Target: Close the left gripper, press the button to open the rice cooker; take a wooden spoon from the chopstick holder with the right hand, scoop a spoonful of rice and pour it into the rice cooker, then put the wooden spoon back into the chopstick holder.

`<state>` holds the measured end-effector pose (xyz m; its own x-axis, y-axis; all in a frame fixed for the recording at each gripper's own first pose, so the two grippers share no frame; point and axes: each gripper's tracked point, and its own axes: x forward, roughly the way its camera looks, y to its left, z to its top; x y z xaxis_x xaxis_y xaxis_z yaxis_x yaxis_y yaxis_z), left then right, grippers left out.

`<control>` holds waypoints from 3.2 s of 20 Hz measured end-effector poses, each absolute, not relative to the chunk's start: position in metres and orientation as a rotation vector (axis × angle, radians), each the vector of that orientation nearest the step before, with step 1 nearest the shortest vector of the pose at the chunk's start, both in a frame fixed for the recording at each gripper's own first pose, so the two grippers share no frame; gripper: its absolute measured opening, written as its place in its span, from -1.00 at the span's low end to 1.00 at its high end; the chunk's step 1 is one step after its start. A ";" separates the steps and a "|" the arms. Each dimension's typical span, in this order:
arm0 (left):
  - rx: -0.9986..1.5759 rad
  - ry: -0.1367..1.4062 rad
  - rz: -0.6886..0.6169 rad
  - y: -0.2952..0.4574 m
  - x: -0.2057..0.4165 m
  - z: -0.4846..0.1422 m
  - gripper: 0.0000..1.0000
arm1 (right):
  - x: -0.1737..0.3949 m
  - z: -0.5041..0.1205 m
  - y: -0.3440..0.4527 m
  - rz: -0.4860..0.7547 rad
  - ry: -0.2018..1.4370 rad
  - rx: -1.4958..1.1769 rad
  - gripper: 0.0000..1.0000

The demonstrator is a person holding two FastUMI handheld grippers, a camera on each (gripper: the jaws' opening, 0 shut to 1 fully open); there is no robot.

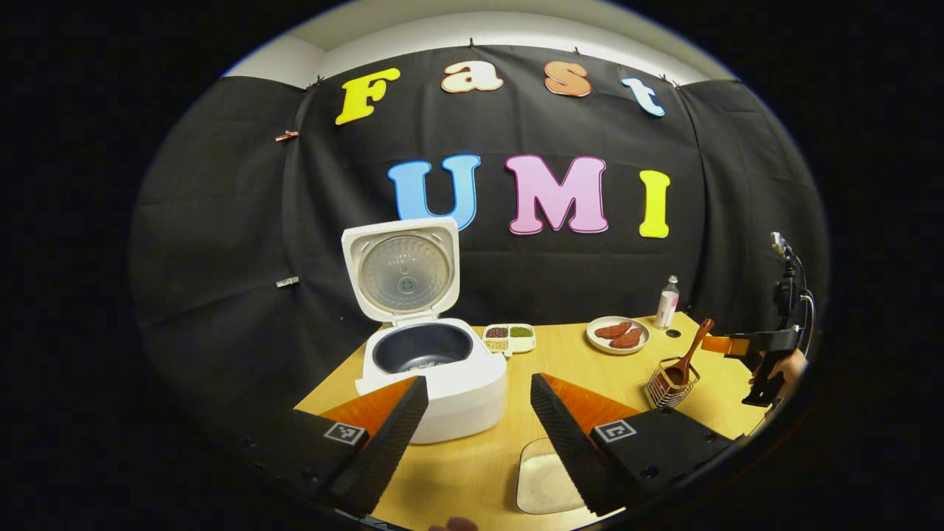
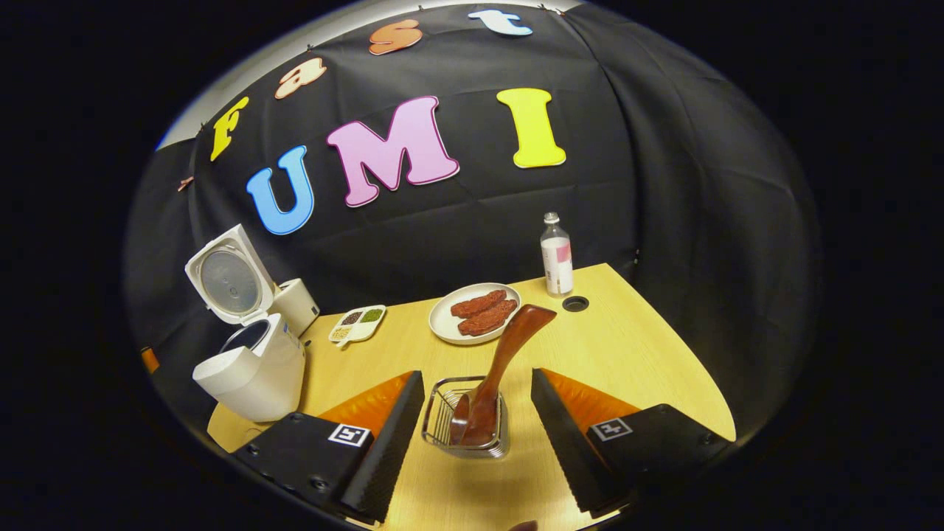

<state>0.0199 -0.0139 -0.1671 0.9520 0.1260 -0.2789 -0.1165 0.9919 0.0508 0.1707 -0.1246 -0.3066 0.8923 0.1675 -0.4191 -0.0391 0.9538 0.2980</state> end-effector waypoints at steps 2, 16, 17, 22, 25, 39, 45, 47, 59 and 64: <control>0.063 0.301 0.144 -0.014 0.017 -0.175 0.94 | 0.183 -0.324 -0.128 0.107 0.475 0.309 0.80; 0.056 0.361 0.228 -0.006 0.006 -0.200 0.94 | 0.209 -0.348 -0.098 0.216 0.472 0.319 -0.63; 0.052 0.364 0.231 -0.005 0.007 -0.201 0.93 | 0.211 -0.348 -0.099 0.220 0.469 0.322 -0.64; 0.046 0.359 0.232 -0.001 -0.002 -0.195 0.94 | 0.210 -0.323 -0.106 0.196 0.402 0.354 -0.84; 0.049 0.350 0.225 0.001 -0.003 -0.188 0.93 | 0.209 -0.295 -0.112 0.167 0.340 0.378 -0.85; 0.060 0.276 0.146 0.029 -0.020 -0.148 0.94 | 0.089 -0.150 -0.019 0.355 0.237 0.289 -0.85; 0.032 0.256 0.093 0.043 -0.024 -0.142 0.94 | 0.033 -0.189 0.051 0.348 0.348 0.152 -0.85; 0.025 0.248 0.080 0.047 -0.024 -0.140 0.93 | 0.018 -0.214 0.069 0.343 0.395 0.084 -0.84; -0.019 0.238 0.024 0.061 -0.032 -0.142 0.93 | 0.000 -0.319 0.091 0.211 0.584 -0.169 -0.85; -0.018 0.238 0.017 0.072 -0.025 -0.145 0.93 | -0.005 -0.330 0.112 0.173 0.652 0.104 -0.84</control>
<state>-0.0252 0.0715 -0.1446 0.9717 0.0151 -0.2358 -0.0194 0.9997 -0.0158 -0.0054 0.1120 -0.3302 0.7815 0.1923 -0.5936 -0.1274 0.9805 0.1499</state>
